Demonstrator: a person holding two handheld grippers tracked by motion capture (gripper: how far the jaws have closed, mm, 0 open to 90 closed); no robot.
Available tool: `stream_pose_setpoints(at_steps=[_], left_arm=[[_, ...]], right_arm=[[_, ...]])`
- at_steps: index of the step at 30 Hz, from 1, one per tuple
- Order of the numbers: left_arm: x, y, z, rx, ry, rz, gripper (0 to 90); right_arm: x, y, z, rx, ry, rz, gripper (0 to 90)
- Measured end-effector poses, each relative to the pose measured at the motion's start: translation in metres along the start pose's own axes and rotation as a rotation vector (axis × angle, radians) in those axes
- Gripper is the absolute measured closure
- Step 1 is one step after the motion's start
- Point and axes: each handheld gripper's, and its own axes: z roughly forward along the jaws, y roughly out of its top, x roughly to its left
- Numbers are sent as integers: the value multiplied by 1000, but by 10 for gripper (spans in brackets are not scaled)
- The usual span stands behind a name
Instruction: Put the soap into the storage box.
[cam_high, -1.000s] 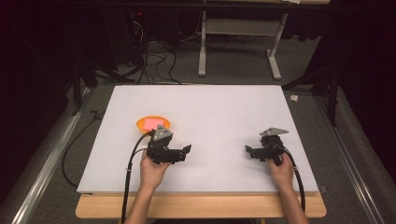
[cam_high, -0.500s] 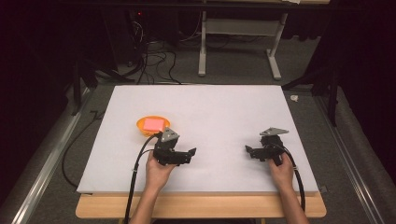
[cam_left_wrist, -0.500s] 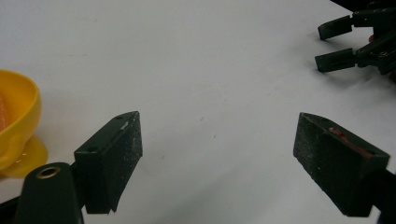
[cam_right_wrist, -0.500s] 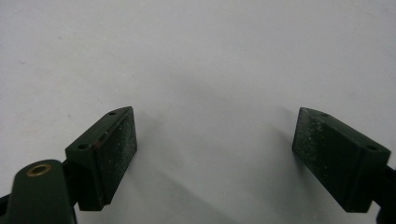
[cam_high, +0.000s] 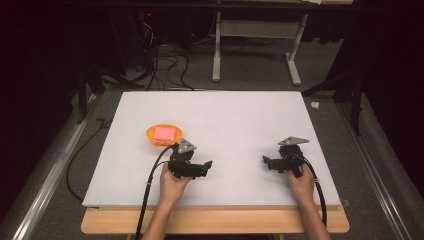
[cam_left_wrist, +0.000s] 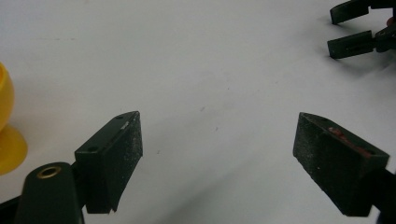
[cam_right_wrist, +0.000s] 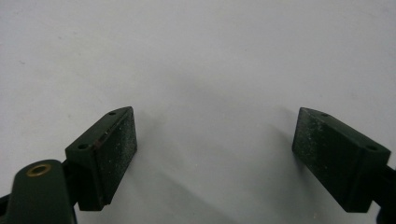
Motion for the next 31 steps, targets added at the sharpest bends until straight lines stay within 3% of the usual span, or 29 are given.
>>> stream_pose_setpoints(at_steps=[13, 20, 24, 31], left_arm=[[1, -9, 20, 37, 43, 14, 166], [1, -16, 31, 44, 96, 24, 166], [0, -22, 40, 83, 138, 44, 157], [0, -22, 40, 84, 134, 39, 153]], right_arm=[[0, 0, 0, 1, 0, -2, 146], [0, 0, 0, 1, 0, -2, 146], [0, 0, 0, 1, 0, -2, 146], [0, 0, 0, 1, 0, -2, 145]])
